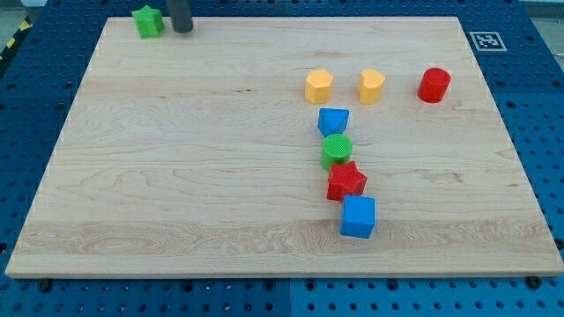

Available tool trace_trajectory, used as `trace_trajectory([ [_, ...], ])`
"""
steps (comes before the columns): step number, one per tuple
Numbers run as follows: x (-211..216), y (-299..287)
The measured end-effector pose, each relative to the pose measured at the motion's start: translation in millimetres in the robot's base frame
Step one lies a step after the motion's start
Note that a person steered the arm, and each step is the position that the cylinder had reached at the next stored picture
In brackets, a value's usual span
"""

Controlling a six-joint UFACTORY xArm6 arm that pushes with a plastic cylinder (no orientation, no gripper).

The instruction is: Slide the green star right a bit

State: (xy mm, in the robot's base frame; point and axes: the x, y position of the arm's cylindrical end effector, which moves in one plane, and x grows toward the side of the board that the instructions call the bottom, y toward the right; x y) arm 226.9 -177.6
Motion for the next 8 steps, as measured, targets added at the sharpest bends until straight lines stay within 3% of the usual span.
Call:
trace_trajectory([
  [2,33.7,-77.5],
  [3,18.1,-126.7],
  [5,-35.4,-112.1],
  [8,-35.5,-69.3],
])
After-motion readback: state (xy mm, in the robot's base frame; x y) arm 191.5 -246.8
